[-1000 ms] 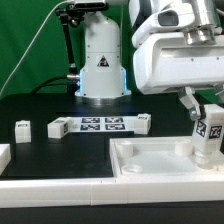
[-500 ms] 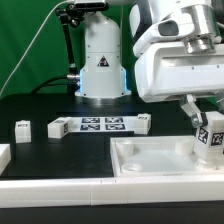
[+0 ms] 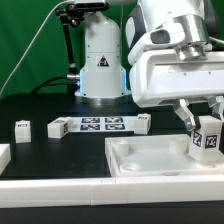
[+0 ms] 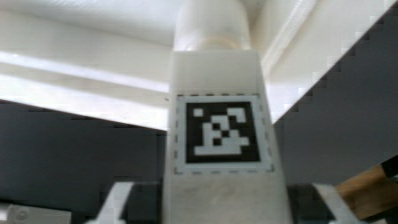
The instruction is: Assemble one leg
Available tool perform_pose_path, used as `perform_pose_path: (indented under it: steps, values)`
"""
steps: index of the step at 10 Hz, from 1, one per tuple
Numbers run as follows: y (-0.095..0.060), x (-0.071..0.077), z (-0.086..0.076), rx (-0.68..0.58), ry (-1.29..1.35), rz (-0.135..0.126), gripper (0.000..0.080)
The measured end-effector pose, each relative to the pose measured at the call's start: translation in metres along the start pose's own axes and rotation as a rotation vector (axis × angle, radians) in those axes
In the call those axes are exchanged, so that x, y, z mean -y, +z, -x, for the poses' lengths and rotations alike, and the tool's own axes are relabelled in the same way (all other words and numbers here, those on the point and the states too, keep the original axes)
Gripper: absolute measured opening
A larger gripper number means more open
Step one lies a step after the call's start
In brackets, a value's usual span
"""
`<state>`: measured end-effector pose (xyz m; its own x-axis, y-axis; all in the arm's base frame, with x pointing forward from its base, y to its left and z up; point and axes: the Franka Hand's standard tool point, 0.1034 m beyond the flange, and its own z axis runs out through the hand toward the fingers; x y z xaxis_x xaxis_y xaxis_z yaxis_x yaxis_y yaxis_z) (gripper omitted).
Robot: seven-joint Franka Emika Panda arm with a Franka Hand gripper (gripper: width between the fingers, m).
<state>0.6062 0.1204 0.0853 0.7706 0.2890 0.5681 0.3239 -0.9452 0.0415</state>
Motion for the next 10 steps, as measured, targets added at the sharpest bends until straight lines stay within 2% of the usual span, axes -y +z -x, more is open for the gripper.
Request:
perform_pose_path:
  steps: [2,4,8,10]
  values:
    - [0.001,0.000,0.001,0.005,0.000,-0.001,0.0295]
    - [0.001,0.000,0.001,0.006,0.000,-0.001,0.0611]
    - [0.000,0.000,0.001,0.008,-0.001,-0.001,0.0648]
    - [-0.010,-0.005,-0.009,0.008,-0.010,0.005,0.0648]
